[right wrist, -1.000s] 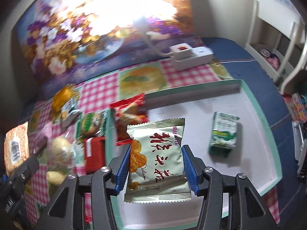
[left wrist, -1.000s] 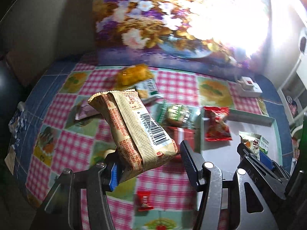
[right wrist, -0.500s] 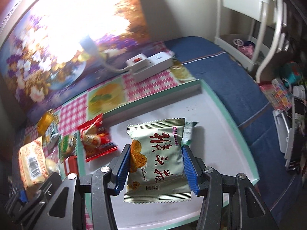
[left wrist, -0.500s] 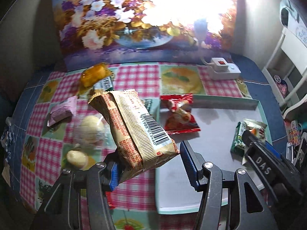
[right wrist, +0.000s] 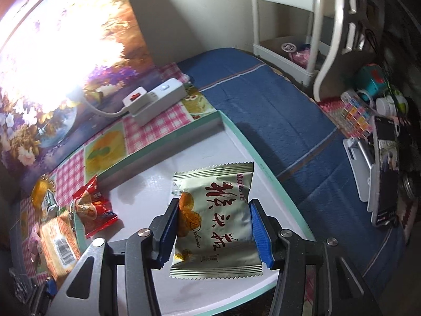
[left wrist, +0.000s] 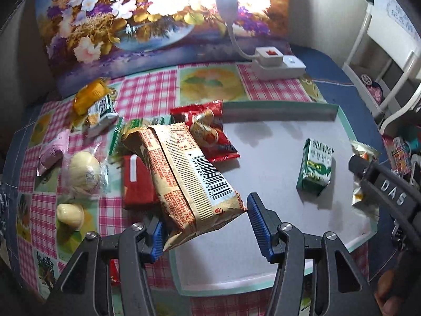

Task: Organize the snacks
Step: 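Carry the wafer packet over the tray with the left tool while the right tool carries the pastry packet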

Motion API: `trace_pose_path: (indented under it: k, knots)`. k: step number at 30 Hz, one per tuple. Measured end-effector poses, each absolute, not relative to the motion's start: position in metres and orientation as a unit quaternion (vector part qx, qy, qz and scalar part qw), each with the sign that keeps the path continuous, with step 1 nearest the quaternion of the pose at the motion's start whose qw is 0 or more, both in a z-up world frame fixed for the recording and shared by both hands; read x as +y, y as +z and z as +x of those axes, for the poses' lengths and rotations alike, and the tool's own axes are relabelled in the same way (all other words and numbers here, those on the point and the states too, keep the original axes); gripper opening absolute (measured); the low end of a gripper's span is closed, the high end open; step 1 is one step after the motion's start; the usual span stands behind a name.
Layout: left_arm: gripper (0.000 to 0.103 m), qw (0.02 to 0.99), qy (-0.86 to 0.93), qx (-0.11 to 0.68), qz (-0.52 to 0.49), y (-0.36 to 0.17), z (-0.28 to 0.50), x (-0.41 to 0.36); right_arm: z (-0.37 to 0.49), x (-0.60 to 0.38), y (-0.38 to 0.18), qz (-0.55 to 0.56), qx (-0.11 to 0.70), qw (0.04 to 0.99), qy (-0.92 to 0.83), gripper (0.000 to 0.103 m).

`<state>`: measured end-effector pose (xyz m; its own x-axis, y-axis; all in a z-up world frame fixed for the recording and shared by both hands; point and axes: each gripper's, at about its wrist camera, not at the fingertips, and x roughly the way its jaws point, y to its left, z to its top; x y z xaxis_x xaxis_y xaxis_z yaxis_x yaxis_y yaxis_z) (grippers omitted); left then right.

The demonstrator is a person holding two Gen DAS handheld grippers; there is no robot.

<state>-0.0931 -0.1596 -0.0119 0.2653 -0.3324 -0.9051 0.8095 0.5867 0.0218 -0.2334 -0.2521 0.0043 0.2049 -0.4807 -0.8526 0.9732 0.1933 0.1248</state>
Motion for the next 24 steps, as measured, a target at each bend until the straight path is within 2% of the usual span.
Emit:
trace_pose_path:
  k: [8,24]
  knots:
    - [0.058,0.748,-0.378,0.482,0.257,-0.021,-0.095,-0.157,-0.248,-0.256,-0.001,0.364,0.341,0.662,-0.56,0.055]
    - [0.058,0.729,-0.386,0.485,0.289,-0.036,-0.107,-0.165,-0.247,-0.259,-0.037,0.389,0.391,0.633,-0.543,0.055]
